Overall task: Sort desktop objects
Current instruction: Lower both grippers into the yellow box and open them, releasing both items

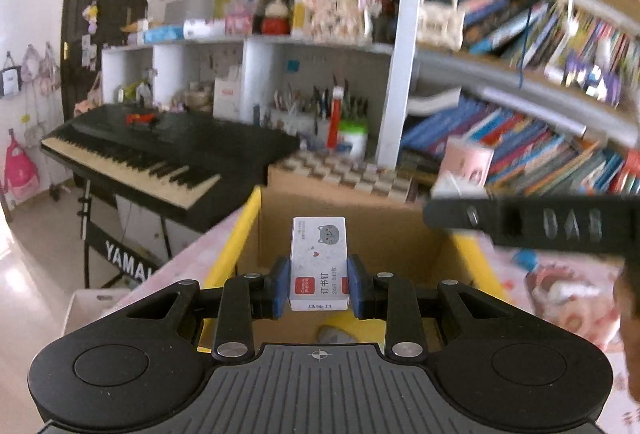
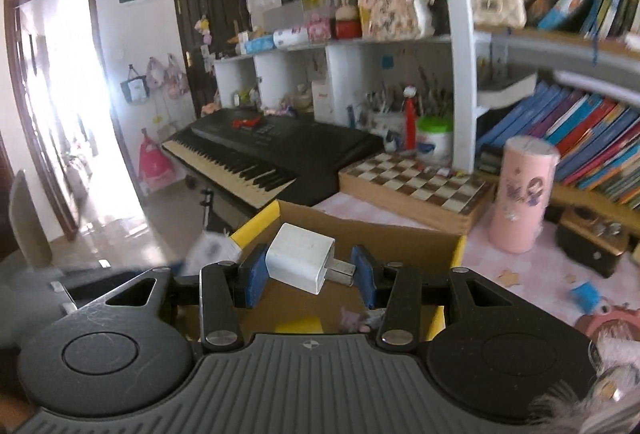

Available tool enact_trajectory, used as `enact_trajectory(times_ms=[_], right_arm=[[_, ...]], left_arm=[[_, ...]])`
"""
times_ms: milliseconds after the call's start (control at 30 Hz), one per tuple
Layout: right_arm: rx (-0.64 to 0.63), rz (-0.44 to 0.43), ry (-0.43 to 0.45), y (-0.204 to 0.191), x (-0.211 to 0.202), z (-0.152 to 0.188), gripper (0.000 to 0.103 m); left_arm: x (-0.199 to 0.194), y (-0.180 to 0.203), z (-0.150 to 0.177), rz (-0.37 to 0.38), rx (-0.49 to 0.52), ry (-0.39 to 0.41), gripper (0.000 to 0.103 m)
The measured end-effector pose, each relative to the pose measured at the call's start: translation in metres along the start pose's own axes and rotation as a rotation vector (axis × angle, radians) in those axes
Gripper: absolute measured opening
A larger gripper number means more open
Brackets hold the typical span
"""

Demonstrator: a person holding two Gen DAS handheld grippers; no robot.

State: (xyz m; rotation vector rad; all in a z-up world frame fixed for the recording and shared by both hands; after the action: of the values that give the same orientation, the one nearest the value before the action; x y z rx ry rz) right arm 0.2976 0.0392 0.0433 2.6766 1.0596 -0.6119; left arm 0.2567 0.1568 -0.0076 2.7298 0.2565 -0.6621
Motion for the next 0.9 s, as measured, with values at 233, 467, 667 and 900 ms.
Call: enact_trajectory(times_ms=[233,467,667,900], right_arm=[[-0.009,-0.054,-0.124,0.007,0.064,-0.004,0.042],[-0.101,-0.123,-0.31,-0.002,0.127,0.007,0.042],[-0.19,-0.151,-0.441,-0.014,0.165,0.025,0.042],[-0.214,-0.137,-0.546,-0.01,0.189,0.044,0.042]], left_arm=[[0.031,-0.006,0.015,-0.076,0.004,-0.118,0.028],[0.05,-0.01,0.02,-0.104,0.015,-0.191,0.028],[0.059,-0.01,0.029,-0.107,0.035,-0.25,0.029],[0.063,-0.01,0.03,-0.104,0.017,-0.258,0.029]])
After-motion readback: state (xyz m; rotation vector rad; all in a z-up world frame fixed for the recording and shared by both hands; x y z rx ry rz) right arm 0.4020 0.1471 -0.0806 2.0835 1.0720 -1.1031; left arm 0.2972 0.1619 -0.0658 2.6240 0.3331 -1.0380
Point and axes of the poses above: each gripper's, at about its wrist camera, not at the fingertips, and x roughly the way its jaws point, y to its right, z to its underside, the point moved 7 cm from there along x, roughly the way its jaws point, and after that the axes turned 12 degrees about -x, right-handed, at the moved point
